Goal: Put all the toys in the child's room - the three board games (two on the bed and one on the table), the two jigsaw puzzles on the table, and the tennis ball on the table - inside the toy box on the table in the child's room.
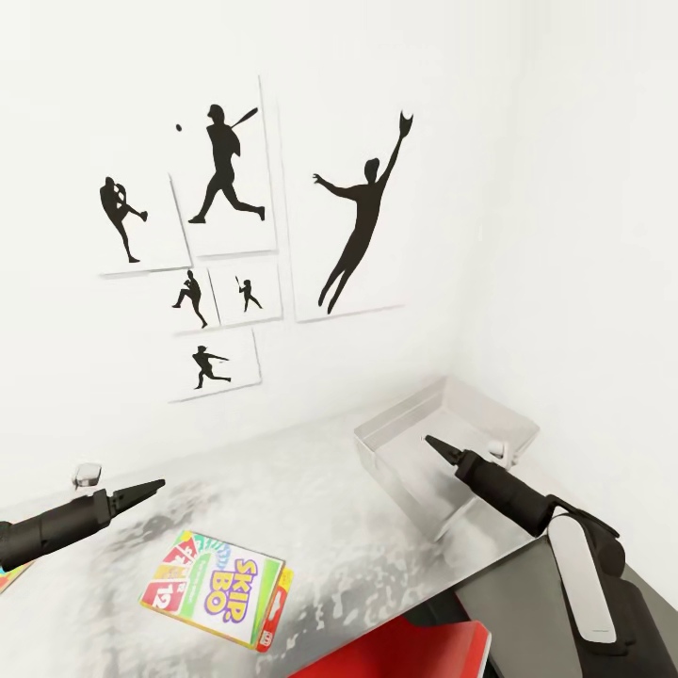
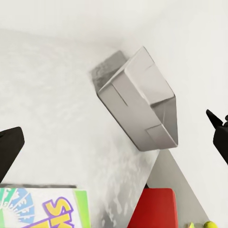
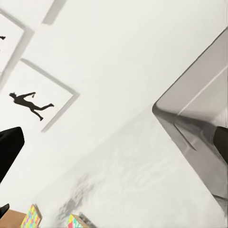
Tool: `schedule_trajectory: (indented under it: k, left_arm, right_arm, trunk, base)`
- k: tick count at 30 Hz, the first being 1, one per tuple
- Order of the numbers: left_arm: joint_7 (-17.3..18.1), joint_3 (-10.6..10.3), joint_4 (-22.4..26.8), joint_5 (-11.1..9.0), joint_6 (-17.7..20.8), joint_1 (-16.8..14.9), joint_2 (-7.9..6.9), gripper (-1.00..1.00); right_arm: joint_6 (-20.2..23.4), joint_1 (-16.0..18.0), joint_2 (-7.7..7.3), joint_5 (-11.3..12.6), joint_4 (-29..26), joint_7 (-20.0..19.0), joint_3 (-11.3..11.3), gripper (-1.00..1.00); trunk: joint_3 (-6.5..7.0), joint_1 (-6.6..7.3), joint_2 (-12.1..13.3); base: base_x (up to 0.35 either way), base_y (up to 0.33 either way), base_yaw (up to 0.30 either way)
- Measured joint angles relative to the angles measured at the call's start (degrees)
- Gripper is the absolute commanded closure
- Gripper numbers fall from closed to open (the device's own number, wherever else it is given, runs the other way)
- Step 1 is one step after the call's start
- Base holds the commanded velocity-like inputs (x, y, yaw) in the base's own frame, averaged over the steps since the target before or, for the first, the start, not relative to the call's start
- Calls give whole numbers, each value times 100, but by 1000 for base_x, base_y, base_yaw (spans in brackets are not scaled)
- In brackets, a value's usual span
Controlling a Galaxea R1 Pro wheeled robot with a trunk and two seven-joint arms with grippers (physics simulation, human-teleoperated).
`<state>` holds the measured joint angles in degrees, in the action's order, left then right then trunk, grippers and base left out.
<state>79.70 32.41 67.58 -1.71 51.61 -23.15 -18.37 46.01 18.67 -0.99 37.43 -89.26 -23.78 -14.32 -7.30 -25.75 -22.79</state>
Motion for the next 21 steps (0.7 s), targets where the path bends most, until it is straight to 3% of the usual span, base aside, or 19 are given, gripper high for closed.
schedule_trajectory:
  k: [10, 21]
  left_arm:
    - [2, -3, 2, 0, 0, 0, 1, -100]
    - [-4, -26, 6, 0, -6, 0, 62, -100]
  right_arm:
    - [65, -1, -161, 57, -28, -43, -8, -100]
    - [205, -2, -179, 102, -79, -217, -5, -100]
  trunk:
    - [0, 0, 0]
    - [0, 0, 0]
  base:
    - [0, 0, 0]
    - [0, 0, 0]
